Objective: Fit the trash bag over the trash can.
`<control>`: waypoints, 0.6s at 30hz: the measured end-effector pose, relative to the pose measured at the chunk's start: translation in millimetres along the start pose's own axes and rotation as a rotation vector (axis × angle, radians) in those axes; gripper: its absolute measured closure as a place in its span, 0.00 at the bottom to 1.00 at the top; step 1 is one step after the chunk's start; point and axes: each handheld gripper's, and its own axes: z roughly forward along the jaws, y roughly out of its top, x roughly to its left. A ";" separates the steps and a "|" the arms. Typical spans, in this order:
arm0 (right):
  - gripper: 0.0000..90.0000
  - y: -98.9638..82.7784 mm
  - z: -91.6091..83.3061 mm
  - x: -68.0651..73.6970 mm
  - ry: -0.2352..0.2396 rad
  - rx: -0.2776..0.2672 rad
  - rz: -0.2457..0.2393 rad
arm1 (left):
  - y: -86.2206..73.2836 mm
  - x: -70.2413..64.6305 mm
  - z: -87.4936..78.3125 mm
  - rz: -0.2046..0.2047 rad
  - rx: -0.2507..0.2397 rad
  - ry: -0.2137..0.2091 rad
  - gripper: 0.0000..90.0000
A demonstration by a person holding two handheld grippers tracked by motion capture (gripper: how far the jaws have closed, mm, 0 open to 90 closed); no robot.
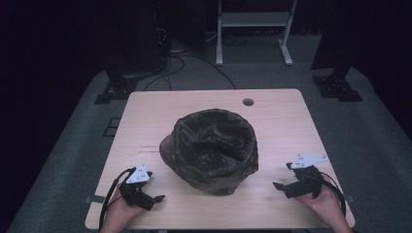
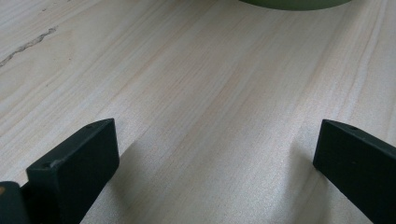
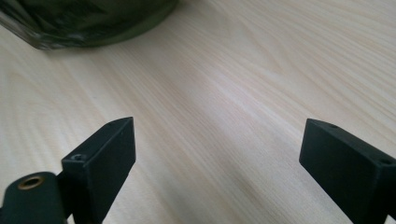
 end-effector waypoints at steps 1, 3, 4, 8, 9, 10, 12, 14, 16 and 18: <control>0.10 -1.9 1.6 0.2 -0.007 0.000 0.002 | 0.0 0.0 0.0 0.000 0.000 0.000 0.00; 0.10 -6.1 5.9 0.2 -0.022 0.008 0.007 | 0.0 0.0 0.0 0.000 0.000 0.000 0.00; 0.10 -7.5 8.6 0.2 -0.029 0.028 0.007 | 0.0 0.0 0.0 0.000 0.000 0.000 0.00; 0.10 -12.6 15.8 0.3 -0.043 0.052 0.005 | 0.0 0.0 0.0 0.000 0.000 0.000 0.00; 0.10 -13.6 17.3 0.3 -0.045 0.056 0.008 | 0.0 0.0 0.0 0.000 0.000 0.000 0.00; 0.10 -15.5 19.6 -0.2 -0.047 0.069 0.009 | 0.0 0.0 0.0 0.000 0.000 0.000 0.00; 0.10 -17.8 20.8 -0.9 -0.036 0.059 0.026 | 0.0 0.0 0.0 0.000 0.000 0.000 0.00; 0.10 -18.7 20.7 -1.7 -0.034 0.053 0.030 | 0.0 0.0 0.0 0.000 0.000 0.000 0.00; 0.10 -19.6 21.1 -2.8 -0.026 0.050 0.037 | 0.0 0.0 0.0 0.000 0.000 0.000 0.00; 0.10 -21.0 21.6 -3.5 -0.020 0.037 0.047 | 0.0 0.0 0.0 0.000 0.000 0.000 0.00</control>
